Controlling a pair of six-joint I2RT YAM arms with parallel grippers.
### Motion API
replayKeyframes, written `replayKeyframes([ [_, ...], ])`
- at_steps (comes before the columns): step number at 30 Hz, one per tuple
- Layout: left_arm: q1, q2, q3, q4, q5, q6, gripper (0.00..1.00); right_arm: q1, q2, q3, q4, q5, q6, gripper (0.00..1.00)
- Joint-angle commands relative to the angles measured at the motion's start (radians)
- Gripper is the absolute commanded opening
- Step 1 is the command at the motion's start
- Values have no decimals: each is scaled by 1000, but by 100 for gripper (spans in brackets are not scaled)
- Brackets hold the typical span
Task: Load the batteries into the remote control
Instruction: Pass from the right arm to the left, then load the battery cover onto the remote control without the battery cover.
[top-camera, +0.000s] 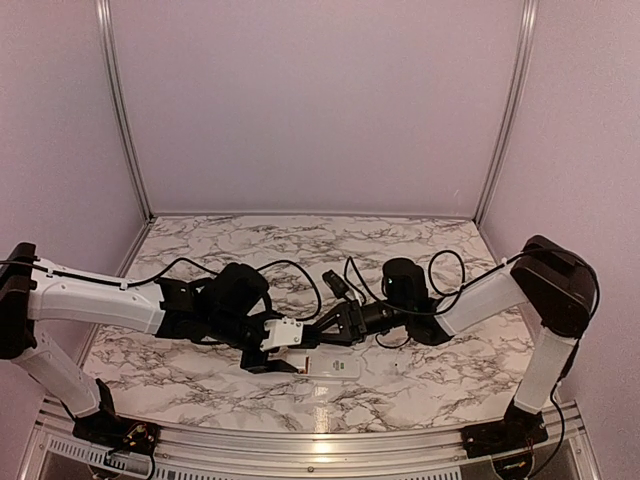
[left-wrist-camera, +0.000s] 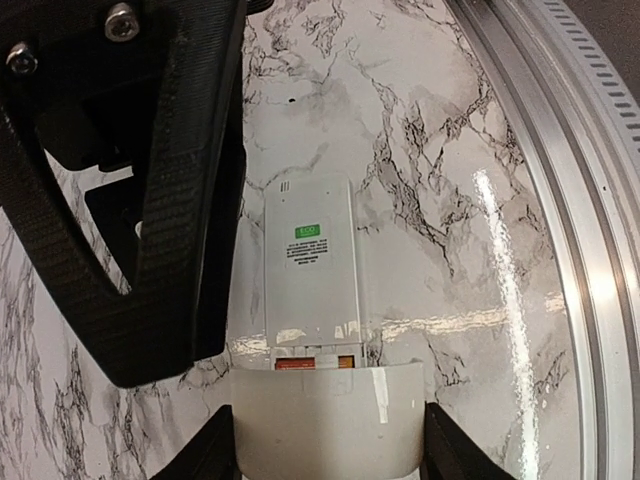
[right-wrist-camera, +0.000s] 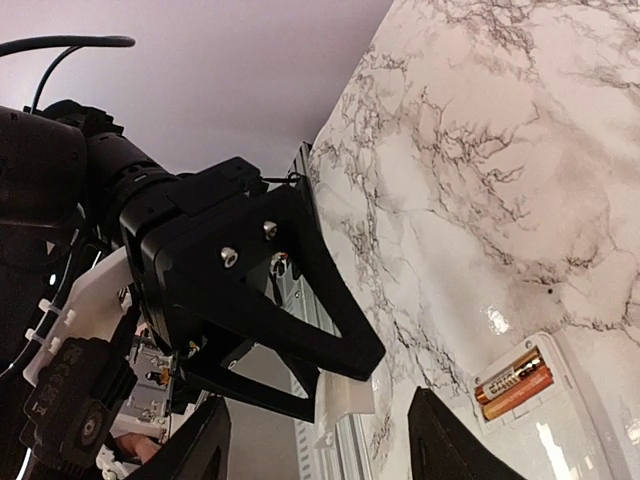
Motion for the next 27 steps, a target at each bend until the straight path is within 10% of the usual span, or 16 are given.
replayKeyframes([
  [1,11,54,-9,22,87,-22,41,-12,-65,-29,-162,56,-129,58],
  [17,61,195,34,33,120,-22,40,-47,-96,-115,-128,63,-111,19],
  [27,78,273,91,28,117,-4,40,-72,-131,-145,-144,57,-125,15],
])
